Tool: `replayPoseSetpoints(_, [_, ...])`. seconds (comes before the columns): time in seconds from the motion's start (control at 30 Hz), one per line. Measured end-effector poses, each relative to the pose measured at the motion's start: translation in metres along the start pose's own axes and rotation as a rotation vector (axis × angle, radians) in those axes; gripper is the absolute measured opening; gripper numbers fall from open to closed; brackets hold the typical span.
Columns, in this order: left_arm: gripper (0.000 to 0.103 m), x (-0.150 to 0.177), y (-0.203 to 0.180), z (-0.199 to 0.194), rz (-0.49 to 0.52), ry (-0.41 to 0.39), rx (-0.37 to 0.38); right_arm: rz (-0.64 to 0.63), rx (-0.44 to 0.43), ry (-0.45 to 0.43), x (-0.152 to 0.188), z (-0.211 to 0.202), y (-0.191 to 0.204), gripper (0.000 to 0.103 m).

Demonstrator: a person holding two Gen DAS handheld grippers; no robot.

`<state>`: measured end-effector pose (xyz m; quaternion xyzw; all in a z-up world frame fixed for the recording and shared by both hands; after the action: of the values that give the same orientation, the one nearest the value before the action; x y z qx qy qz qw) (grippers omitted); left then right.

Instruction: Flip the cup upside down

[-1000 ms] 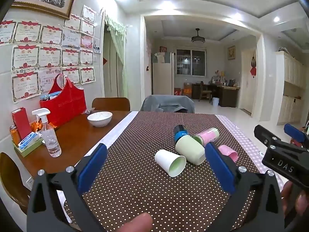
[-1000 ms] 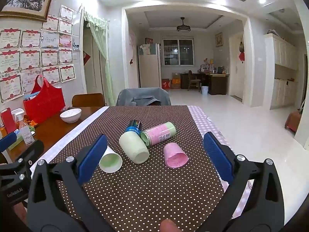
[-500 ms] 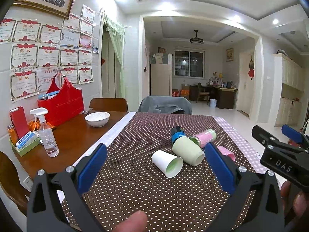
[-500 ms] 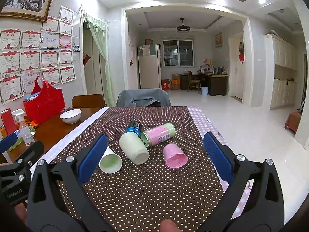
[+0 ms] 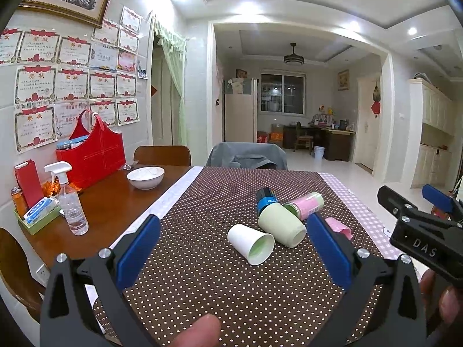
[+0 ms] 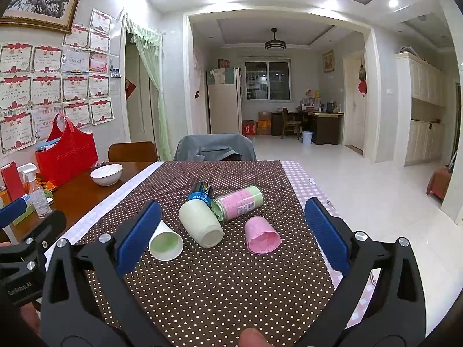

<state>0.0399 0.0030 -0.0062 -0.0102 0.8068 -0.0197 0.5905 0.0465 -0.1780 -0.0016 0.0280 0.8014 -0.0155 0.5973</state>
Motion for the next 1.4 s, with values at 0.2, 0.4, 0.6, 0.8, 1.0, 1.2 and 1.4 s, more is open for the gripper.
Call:
replayPoseSetpoints(0.2, [0.099, 0.0, -0.001, 0.0, 0.004, 0.0, 0.002, -0.004, -0.001, 0.003, -0.001, 0.002, 0.0, 0.098])
replayPoseSetpoints(0.4, [0.099, -0.002, -0.002, 0.002, 0.008, -0.001, 0.006, -0.013, 0.002, 0.003, -0.001, 0.003, 0.001, 0.098])
replayPoseSetpoints(0.6, [0.099, -0.002, -0.005, 0.004, 0.007, -0.001, 0.012, -0.022, 0.006, 0.008, -0.002, 0.007, 0.002, 0.098])
replayPoseSetpoints(0.8, [0.099, -0.003, -0.006, 0.006, 0.005, -0.001, 0.013, -0.027, 0.006, 0.006, -0.002, 0.008, 0.002, 0.098])
replayPoseSetpoints(1.0, [0.099, -0.003, -0.006, 0.01, 0.004, 0.004, 0.013, -0.033, 0.002, 0.01, -0.004, 0.014, 0.0, 0.098])
replayPoseSetpoints(1.2, [0.099, -0.007, -0.008, 0.025, 0.007, 0.02, 0.021, -0.037, 0.008, 0.029, -0.005, 0.031, -0.005, 0.098])
replayPoseSetpoints(1.4, [0.099, -0.008, -0.014, 0.052, 0.017, 0.048, 0.028, -0.046, 0.009, 0.054, -0.007, 0.05, -0.008, 0.098])
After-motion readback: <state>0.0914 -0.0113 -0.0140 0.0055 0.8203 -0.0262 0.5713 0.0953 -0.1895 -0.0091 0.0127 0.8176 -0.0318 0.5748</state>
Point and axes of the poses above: each gripper's, at about its wrist camera, not at the fingertips, and z roughly the way its jaws point, y to its left, x to its underside, the point moved 5 cm from there along z, roughly the way its jaws point, and after that the axes turned 3 degrees about -z, right-handed, at the moved point
